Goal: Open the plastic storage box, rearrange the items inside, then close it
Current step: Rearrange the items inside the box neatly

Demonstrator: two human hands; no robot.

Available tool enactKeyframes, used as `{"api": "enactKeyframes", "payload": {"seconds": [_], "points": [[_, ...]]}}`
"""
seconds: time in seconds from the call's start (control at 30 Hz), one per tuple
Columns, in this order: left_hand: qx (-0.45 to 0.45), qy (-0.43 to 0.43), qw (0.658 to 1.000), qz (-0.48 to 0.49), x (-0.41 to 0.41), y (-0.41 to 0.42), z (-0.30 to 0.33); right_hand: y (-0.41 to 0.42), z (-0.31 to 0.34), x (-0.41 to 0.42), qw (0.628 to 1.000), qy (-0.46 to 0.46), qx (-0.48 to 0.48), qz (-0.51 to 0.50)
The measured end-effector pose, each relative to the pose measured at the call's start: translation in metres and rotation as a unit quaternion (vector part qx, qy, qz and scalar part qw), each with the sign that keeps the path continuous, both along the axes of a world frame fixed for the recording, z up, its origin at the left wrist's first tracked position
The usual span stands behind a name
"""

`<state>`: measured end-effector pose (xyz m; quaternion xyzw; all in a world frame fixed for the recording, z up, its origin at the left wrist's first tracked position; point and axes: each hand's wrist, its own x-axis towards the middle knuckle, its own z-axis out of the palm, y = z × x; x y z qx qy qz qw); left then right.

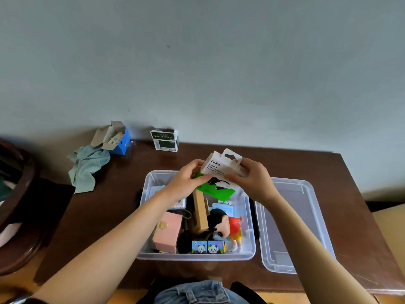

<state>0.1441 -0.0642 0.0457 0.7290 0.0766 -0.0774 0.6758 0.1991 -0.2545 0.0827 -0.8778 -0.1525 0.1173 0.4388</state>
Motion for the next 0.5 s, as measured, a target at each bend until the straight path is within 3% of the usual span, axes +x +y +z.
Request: {"api": "enactKeyframes", "payload": {"seconds": [0.17,0.33,0.5], "points": [[0.086,0.003,0.996,0.026,0.015,-0.013,-0.013,-0.011,0.001,0.009,0.996,-0.058,-0.06,-0.017],[0.352,0.035,0.935,-0.041,0.009,-0.002,-0.039,-0.01,-0.017,0.008,0.996,-0.044,-0.073,0.006],[0.409,0.085,0.904,-0.089,-0.002,0.005,-0.052,-0.001,-0.038,0.011,0.998,-0.016,-0.052,0.015]]}}
